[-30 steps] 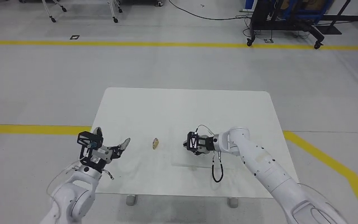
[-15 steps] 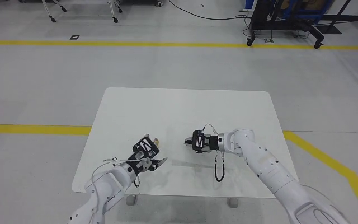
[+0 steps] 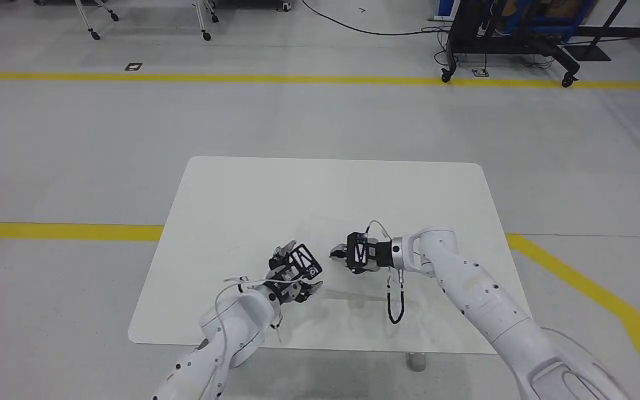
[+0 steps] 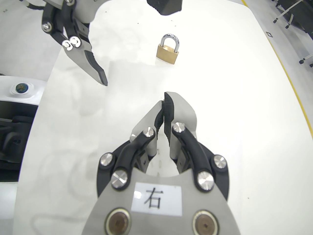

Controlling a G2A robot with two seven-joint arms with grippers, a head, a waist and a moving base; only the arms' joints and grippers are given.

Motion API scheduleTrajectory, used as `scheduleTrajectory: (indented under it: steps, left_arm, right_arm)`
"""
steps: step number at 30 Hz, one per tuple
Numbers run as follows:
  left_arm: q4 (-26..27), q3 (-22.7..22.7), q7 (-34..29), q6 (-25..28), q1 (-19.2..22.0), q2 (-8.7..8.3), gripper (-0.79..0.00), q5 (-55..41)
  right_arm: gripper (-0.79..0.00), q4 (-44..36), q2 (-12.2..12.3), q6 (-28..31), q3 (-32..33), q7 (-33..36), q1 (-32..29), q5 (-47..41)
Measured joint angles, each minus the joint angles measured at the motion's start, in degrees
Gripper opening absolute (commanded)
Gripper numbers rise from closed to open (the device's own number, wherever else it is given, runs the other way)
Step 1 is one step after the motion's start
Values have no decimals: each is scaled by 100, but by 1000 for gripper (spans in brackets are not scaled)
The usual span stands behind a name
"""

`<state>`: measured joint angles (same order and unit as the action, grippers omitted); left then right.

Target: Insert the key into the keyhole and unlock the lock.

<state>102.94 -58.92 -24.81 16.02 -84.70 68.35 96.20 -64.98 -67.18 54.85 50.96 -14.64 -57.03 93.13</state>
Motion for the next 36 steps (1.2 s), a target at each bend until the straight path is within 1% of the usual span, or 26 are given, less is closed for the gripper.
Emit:
scheduleTrajectory:
  steps: [7, 16, 21, 25, 32, 36]
  left_arm:
    - [-416, 376, -205, -466, 407, 157, 0, -174]
    - [-778, 654, -438, -753, 718, 291, 0, -186]
    - [-904, 717, -492, -829, 831, 344, 0, -242]
    - [-1020, 735, -523, -860, 931, 385, 0, -320]
    - [-1193, 753, -526, -902, 1063, 446, 0, -436]
    - [-1123, 651, -457, -972, 1080, 460, 0, -568]
  right_arm:
    - [-785, 187, 5, 71, -90, -316, 101, 106]
    - [-785, 428, 68, 261, -77, -1020, 194, 190]
    - [-785, 598, 101, 317, -165, -1533, 249, 79]
    - [-785, 841, 128, 315, -368, -1854, 383, -81]
    - [-785, 1164, 162, 315, -679, -2094, 626, -333]
    - [-785, 1249, 192, 315, -746, -2150, 705, -425]
